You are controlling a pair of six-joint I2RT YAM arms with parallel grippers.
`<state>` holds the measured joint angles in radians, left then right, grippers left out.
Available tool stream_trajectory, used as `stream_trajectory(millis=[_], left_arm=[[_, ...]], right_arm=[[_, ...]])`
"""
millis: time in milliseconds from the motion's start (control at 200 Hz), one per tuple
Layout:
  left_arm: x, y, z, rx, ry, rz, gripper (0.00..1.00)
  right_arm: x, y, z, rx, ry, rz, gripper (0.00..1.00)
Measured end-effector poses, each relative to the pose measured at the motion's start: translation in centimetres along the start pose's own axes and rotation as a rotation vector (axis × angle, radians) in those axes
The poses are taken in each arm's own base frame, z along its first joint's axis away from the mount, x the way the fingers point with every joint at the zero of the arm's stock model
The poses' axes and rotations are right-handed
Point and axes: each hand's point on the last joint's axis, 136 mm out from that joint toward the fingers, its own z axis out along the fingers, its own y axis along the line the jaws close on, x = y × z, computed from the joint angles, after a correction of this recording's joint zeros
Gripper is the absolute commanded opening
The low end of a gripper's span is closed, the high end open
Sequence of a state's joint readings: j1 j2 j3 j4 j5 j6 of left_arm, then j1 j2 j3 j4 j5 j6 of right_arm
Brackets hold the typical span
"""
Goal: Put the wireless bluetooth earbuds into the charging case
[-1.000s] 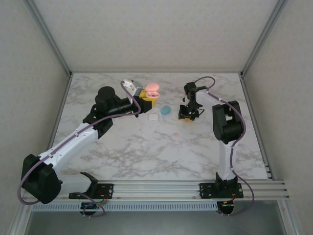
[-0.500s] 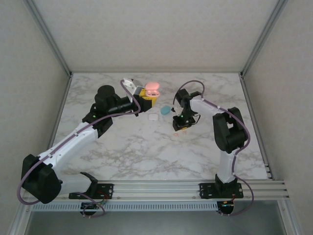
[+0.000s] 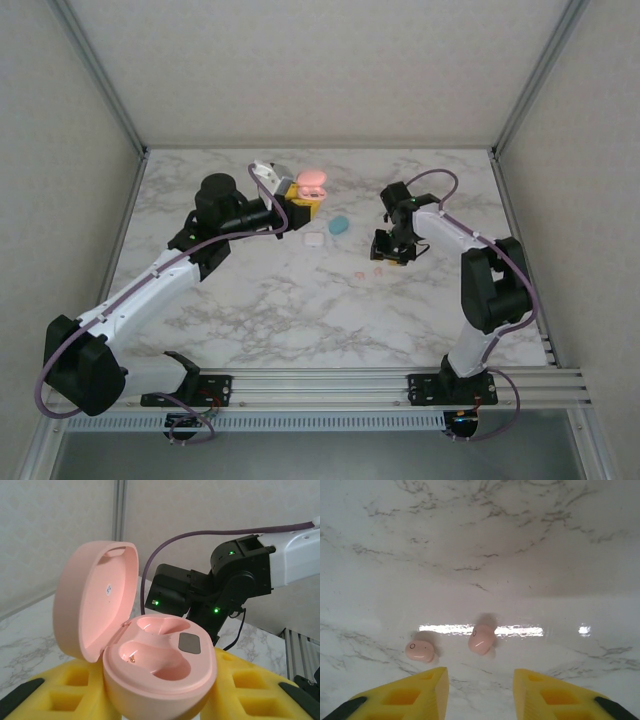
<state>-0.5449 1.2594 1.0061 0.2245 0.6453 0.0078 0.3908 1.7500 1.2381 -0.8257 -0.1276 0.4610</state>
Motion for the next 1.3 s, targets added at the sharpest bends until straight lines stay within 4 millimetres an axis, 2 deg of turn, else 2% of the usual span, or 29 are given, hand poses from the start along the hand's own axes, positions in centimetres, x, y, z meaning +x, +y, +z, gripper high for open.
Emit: stream_trajectory(millis=[170, 300, 481, 1301], left_arm=[[0.0, 0.0, 0.0, 0.0, 0.001, 0.0, 0.14], [0.0, 0.0, 0.0, 0.0, 0.001, 0.0, 0.14], [0.0, 0.0, 0.0, -0.001, 0.001, 0.006, 0.14], [0.0, 0.0, 0.0, 0.0, 0.002, 0.006, 0.14]], right_arm=[[0.1, 0.5, 1.3, 0.007, 0.015, 0.082, 0.36], [0.7, 0.3, 3.0, 0.039, 0.058, 0.123, 0.35], [1.0, -0.1, 4.0, 0.077, 0.072, 0.137, 0.33], [0.3, -0.2, 4.3, 0.101, 0.06, 0.126, 0.2]])
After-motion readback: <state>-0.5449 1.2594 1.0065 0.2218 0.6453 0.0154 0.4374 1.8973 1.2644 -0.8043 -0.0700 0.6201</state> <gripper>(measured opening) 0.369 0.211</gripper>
